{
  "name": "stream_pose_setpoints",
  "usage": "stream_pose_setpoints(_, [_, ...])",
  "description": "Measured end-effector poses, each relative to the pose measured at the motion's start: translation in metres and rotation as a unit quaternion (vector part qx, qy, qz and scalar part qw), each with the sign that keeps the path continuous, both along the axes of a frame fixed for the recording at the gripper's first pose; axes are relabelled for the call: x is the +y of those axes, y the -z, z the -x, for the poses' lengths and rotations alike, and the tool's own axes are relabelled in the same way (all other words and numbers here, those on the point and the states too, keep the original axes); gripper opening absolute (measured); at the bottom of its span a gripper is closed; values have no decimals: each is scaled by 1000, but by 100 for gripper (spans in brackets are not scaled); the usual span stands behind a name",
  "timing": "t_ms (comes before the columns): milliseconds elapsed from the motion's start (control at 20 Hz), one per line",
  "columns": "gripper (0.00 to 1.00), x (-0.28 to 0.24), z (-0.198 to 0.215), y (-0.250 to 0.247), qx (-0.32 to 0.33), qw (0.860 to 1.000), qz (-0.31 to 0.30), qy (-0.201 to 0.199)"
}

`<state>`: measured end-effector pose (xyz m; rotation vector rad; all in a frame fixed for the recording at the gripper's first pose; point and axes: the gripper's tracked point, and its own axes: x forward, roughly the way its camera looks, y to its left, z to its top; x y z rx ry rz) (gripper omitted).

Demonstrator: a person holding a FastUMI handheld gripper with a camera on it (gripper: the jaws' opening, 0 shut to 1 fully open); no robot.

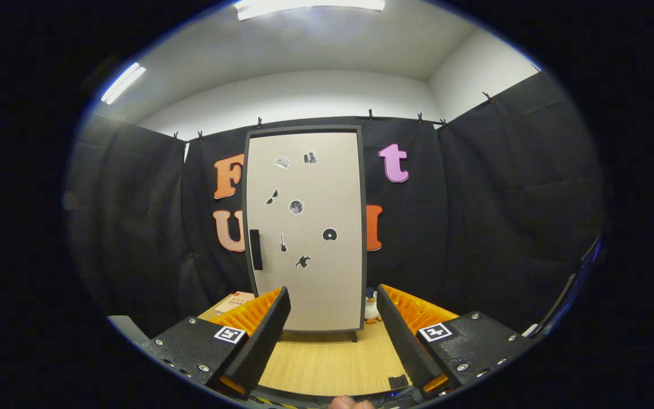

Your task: Open the shoe cabinet door, grab the shoes and put them into the shoe cabinet, then close the shoe cabinet door.

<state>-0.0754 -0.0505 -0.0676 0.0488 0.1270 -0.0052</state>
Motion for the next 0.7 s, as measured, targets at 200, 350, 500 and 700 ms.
stream_pose_setpoints(200, [95, -8, 1, -1, -2, 1000, -4, 1])
stream_pose_setpoints(350, [95, -12, 1, 3, 0, 1000, -5, 0])
stream_pose_setpoints(500, [95, -13, -1, 3, -1, 1000, -5, -1])
stream_pose_setpoints(700, [95, -13, -4, 7, 0, 1000, -8, -3])
